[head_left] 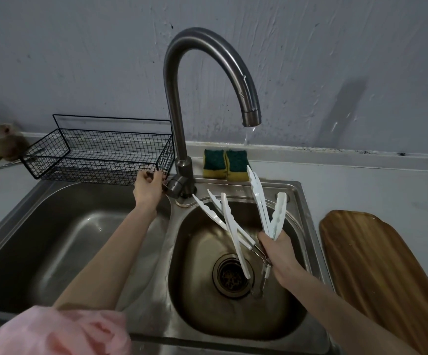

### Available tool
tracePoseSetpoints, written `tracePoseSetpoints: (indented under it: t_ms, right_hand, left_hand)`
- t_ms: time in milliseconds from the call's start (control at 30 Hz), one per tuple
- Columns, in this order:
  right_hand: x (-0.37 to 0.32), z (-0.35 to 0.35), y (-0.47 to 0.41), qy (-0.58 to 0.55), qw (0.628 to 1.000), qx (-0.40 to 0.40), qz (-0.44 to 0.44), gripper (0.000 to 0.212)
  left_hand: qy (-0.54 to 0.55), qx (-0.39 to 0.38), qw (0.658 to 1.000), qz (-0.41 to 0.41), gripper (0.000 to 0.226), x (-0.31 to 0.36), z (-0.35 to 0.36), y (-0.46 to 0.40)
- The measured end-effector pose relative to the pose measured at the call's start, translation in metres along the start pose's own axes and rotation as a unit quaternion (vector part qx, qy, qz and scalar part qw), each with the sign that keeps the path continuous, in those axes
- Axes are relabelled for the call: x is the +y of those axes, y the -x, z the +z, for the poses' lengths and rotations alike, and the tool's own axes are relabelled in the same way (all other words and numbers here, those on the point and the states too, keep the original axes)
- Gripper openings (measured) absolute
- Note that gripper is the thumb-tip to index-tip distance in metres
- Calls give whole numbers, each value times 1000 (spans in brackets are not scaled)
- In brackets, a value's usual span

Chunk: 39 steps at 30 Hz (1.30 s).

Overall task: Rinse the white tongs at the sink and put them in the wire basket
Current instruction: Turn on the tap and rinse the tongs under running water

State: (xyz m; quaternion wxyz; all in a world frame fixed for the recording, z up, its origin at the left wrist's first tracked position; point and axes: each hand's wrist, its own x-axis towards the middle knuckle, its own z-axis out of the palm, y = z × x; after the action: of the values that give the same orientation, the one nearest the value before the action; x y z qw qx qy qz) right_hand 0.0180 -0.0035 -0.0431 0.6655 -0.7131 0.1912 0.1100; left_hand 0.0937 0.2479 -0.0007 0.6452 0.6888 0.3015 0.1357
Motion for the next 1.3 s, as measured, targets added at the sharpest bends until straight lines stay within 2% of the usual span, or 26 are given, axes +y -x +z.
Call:
tracePoseSetpoints:
  t_ms: [67,100,167,233,367,533,633,733,833,1067,1200,1300]
  right_hand:
    - [0,-1,0,1,1000,-6,-2,16]
    - [0,-1,0,-1,1000,-9,-4,16]
    - [0,0,0,-2,1000,-11,-4,12]
    - [1,0,0,0,1000,-11,-4,11]
    - [2,3,0,-1,1000,-13,-11,12]
    - [-2,11,0,0,1000,-11,-29,22]
    - [-3,14,-2,-1,999,-10,-33,26]
    - [-5,16,-3,3,999,-17,-42,27]
    - [-7,18,-5,18,999,-20,-48,31]
    - [-19,18,-2,17,997,-40,-60,32]
    - [-31,19,1,30,994,-80,-71,28]
    - [-37,20,3,43,988,-127,-73,22]
  left_hand:
    - [6,5,1000,1,4,-2,0,1]
    - [16,6,1000,3,11,-3,1,2]
    - [31,-1,1000,-3,39,-6,3,9]
    - [42,5,999,-10,51,-12,6,24]
    - [-2,-7,999,-46,44,-43,18,74]
    - [19,-168,971,-169,54,-74,42,127]
    - [57,-259,950,-165,46,-69,52,138]
    - [76,-302,940,-137,57,-66,58,139]
    - [88,-290,943,-139,58,-66,64,133]
    - [87,-190,954,-215,58,-50,77,124]
    - [126,-148,947,-258,59,-51,79,124]
    - [177,-118,927,-310,56,-55,80,132]
